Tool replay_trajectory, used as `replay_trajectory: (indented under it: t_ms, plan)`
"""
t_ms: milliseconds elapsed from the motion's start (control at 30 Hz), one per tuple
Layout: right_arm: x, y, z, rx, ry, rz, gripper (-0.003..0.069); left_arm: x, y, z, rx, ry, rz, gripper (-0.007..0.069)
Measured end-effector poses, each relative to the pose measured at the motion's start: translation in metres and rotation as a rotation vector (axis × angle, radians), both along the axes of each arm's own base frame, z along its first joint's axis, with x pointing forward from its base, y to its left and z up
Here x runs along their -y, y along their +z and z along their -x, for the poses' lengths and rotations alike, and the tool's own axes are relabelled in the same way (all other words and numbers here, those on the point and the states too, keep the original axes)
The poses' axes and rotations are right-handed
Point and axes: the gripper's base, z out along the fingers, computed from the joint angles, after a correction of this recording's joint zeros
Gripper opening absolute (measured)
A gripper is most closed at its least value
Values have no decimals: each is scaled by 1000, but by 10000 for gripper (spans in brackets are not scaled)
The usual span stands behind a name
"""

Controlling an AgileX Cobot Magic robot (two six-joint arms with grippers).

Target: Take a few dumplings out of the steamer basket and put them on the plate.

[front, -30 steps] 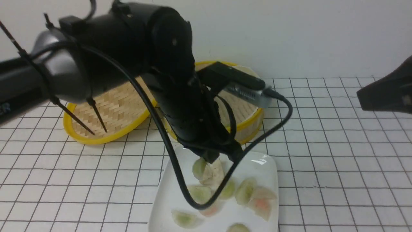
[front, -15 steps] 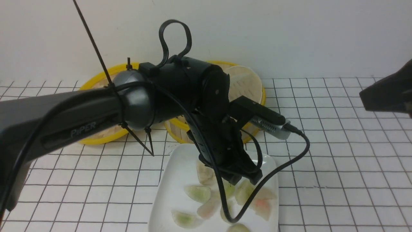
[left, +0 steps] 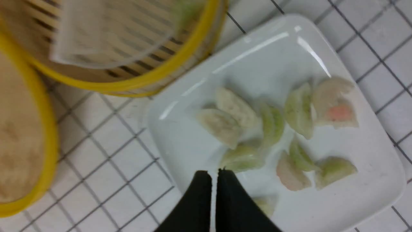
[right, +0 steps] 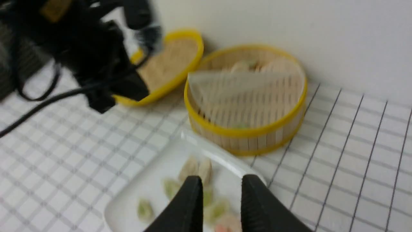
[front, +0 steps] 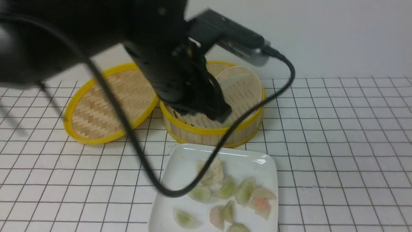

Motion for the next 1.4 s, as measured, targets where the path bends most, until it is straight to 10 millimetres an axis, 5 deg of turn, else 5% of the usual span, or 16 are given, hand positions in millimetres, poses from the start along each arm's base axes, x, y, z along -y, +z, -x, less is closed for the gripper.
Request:
replay_trajectory:
  t_ms: [133, 167, 267, 367, 500, 833, 1400]
  plan:
    - [12, -21, 16, 177, -65, -129, 139, -40, 28, 42, 98, 56, 81, -6]
    - [17, -33, 23, 273, -88, -186, 118, -63, 32, 68, 147, 75, 141, -6]
    - [21, -49, 28, 365, -104, -236, 78, -87, 29, 97, 200, 89, 217, -6]
    - [25, -68, 33, 470, -120, -290, 3, -123, 3, 140, 305, 87, 339, -6]
    - [26, -68, 33, 553, -132, -289, -12, -145, -29, 167, 372, 83, 428, -6]
    - [27, -64, 34, 609, -138, -299, -15, -178, -70, 206, 552, 79, 627, -6]
    - [27, -64, 34, 610, -138, -296, -15, -188, -77, 216, 562, 94, 631, -6]
